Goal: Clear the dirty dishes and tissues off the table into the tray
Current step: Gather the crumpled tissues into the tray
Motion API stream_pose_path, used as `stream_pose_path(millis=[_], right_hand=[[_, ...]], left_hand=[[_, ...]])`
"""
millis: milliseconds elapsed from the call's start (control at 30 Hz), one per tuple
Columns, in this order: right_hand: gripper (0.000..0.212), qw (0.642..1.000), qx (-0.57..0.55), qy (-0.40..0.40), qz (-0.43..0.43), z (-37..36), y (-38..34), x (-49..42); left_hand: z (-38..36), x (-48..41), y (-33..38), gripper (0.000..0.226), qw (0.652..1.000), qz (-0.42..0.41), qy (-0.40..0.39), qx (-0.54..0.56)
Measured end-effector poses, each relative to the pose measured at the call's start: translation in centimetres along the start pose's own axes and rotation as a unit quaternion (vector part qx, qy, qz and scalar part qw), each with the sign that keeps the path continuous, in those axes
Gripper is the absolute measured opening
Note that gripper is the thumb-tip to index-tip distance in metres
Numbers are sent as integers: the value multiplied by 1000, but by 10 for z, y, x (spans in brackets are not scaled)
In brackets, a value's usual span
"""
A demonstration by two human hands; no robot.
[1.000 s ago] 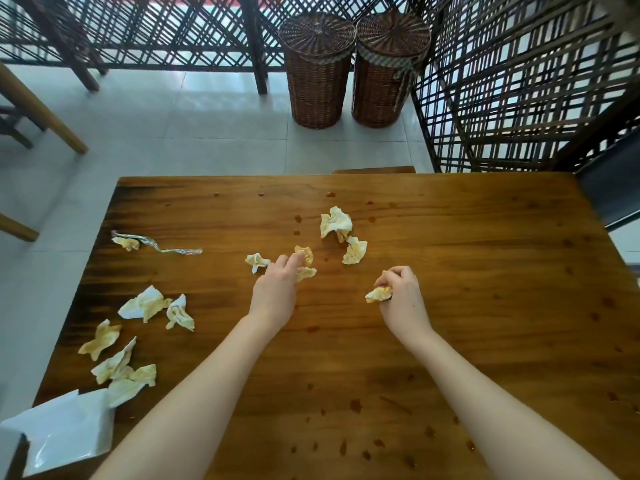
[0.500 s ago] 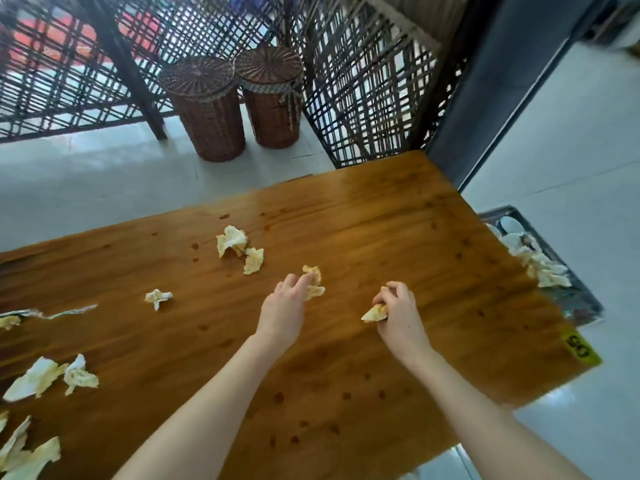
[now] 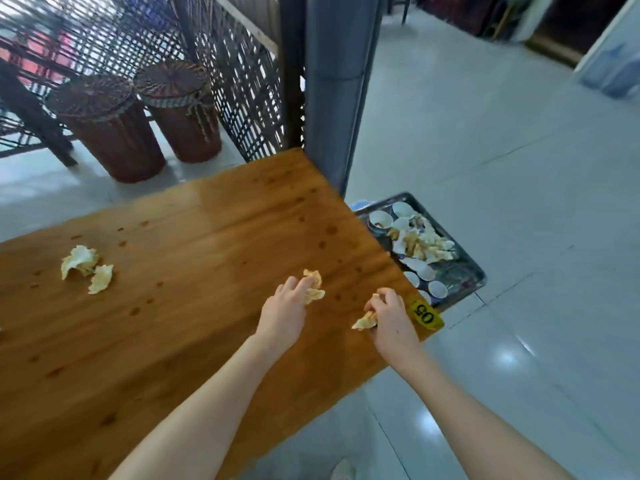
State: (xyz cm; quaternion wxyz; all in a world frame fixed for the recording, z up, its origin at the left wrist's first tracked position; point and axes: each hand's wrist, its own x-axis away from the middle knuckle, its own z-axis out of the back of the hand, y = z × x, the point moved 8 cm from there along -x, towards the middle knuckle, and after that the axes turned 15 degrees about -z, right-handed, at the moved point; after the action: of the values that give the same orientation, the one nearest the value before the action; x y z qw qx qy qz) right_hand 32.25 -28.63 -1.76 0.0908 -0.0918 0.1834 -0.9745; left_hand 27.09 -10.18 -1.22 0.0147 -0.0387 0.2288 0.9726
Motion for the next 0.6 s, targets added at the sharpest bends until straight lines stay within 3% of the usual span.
stream_pose_path(millis=[600], right_hand=[[20,996,-25,-2,-83,72,184,-75]], left_hand=[[-95,-146,123,57,998,-34,-46,6]])
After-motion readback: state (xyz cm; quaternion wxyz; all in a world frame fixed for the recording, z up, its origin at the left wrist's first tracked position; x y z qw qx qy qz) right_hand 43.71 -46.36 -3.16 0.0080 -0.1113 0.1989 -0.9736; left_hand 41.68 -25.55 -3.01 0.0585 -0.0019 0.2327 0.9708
